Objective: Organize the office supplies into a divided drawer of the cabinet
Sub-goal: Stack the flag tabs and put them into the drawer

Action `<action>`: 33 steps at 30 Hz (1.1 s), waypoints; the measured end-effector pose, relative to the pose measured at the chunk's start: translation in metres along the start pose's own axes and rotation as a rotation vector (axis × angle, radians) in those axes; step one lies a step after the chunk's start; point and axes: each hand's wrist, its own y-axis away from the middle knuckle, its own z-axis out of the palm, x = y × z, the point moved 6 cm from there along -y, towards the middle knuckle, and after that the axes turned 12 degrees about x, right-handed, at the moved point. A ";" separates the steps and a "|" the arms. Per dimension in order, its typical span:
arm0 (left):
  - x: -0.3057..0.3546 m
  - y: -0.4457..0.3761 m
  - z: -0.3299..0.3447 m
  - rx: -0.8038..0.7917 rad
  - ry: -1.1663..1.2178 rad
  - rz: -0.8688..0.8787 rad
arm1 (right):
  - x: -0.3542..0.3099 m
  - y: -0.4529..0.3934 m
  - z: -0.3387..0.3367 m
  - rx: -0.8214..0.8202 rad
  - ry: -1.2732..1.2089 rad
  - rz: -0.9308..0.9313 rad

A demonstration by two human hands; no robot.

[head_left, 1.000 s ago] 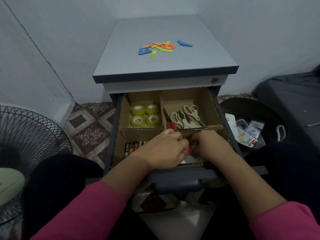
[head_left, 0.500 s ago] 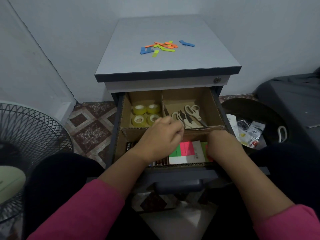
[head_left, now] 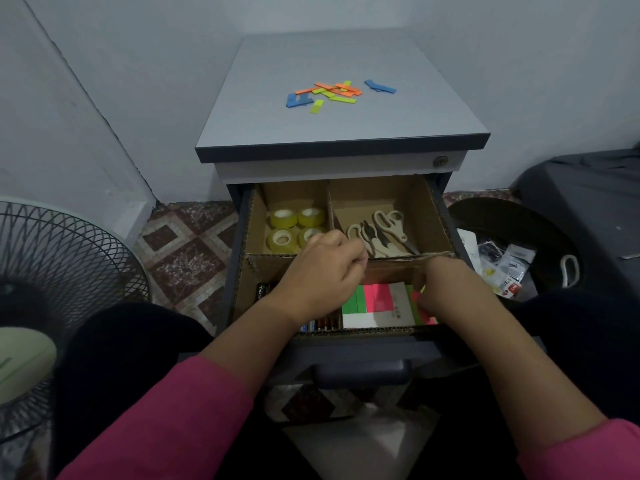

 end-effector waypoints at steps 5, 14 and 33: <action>-0.003 -0.002 -0.001 0.005 0.018 -0.039 | -0.018 0.003 0.011 -0.146 -0.458 0.158; -0.011 -0.003 -0.002 0.019 0.045 -0.045 | -0.046 -0.008 0.031 -0.219 -0.142 0.075; -0.009 -0.001 -0.002 -0.006 0.043 -0.058 | -0.041 0.003 0.027 -0.069 -0.080 -0.194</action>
